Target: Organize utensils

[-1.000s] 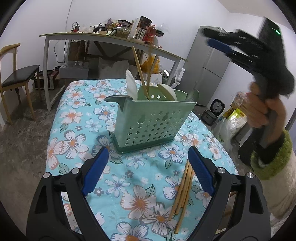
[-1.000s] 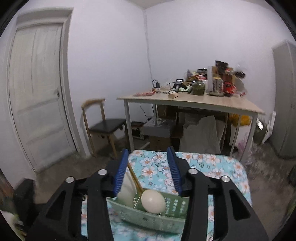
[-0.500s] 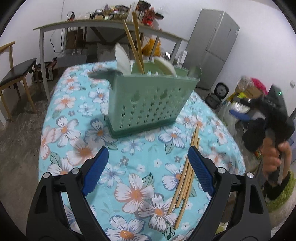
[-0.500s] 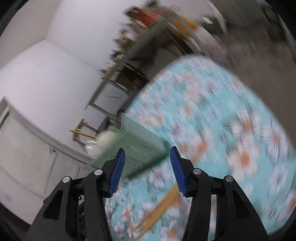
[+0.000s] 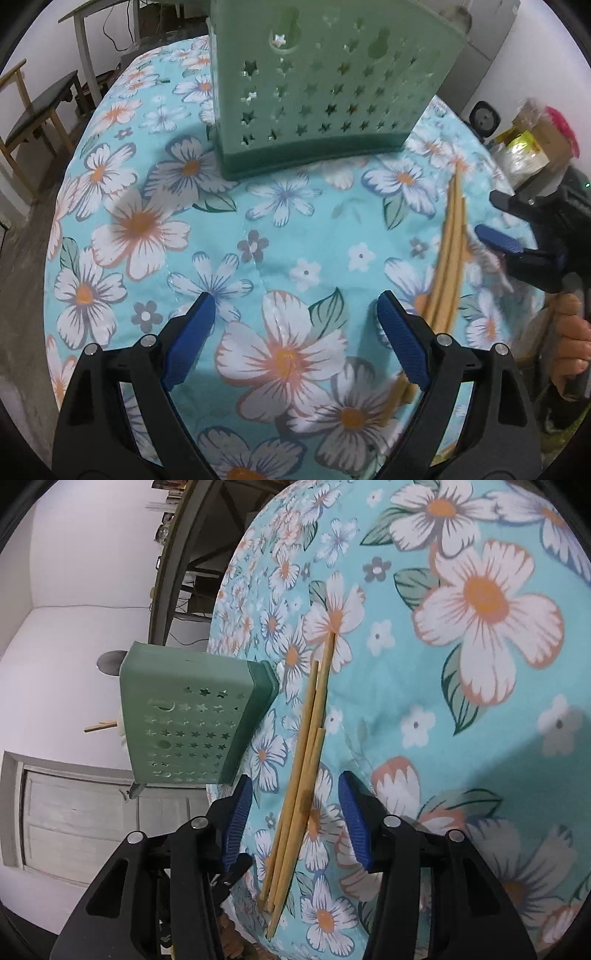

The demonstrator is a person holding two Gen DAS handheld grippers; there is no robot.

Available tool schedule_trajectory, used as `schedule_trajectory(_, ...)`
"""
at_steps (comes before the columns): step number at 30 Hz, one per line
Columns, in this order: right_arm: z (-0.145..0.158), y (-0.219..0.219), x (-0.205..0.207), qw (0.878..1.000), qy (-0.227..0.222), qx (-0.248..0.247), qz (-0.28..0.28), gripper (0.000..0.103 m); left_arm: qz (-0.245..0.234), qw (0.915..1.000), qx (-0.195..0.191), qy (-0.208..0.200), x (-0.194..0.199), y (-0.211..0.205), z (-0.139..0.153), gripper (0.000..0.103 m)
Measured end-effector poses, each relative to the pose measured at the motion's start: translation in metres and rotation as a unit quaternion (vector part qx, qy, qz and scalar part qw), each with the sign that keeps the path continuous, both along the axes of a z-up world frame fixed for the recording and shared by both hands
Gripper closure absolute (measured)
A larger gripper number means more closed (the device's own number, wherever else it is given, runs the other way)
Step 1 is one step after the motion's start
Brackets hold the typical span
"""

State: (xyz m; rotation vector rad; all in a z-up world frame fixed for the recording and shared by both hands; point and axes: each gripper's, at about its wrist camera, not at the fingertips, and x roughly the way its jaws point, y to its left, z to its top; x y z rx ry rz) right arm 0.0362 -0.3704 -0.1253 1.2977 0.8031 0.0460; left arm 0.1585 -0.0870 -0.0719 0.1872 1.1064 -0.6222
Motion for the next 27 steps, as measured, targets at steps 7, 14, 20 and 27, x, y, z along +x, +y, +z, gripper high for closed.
schedule_trajectory(7,-0.01,0.0,0.001,1.0,0.009,0.016,-0.008,0.077,-0.001,1.0,0.004,-0.008,-0.002,-0.003,-0.002,0.008)
schedule_trajectory(14,-0.021,0.002,0.001,0.999,0.012,0.031,-0.015,0.094,0.01,0.9999,-0.004,-0.002,0.001,-0.007,-0.003,0.008)
schedule_trajectory(20,-0.022,0.001,0.0,0.999,0.005,0.038,-0.016,0.096,0.014,0.9998,-0.011,-0.001,0.001,-0.004,-0.002,0.008)
schedule_trajectory(27,-0.021,-0.003,-0.018,0.999,0.001,0.04,-0.017,0.096,0.015,0.9998,-0.012,0.005,0.002,-0.003,-0.002,0.008)
